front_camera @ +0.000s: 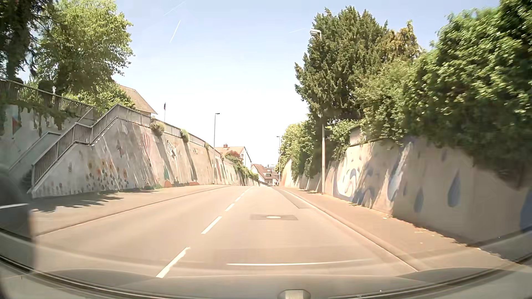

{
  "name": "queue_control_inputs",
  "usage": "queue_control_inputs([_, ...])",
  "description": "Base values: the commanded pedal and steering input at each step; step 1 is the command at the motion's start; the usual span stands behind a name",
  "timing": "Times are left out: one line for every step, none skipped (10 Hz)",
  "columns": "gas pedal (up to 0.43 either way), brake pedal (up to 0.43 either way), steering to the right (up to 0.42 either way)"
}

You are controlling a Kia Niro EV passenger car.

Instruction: Follow the waypoints while adhering to traffic rules and regulations

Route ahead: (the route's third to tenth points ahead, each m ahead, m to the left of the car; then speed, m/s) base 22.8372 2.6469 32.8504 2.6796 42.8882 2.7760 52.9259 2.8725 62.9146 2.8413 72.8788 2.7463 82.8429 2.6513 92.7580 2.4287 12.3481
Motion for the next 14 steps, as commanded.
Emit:
queue_control_inputs([0.28, 0.0, -0.011])
queue_control_inputs([0.28, 0.0, -0.008])
queue_control_inputs([0.28, 0.0, -0.006])
queue_control_inputs([0.28, 0.0, -0.006])
queue_control_inputs([0.28, 0.0, -0.006])
queue_control_inputs([0.28, 0.0, -0.006])
queue_control_inputs([0.28, 0.0, -0.006])
queue_control_inputs([0.28, 0.0, -0.006])
queue_control_inputs([0.26, 0.0, -0.006])
queue_control_inputs([0.177, 0.0, -0.004])
queue_control_inputs([0.169, 0.0, -0.004])
queue_control_inputs([0.13, 0.0, -0.003])
queue_control_inputs([0.11, 0.0, -0.004])
queue_control_inputs([0.047, 0.0, -0.003])
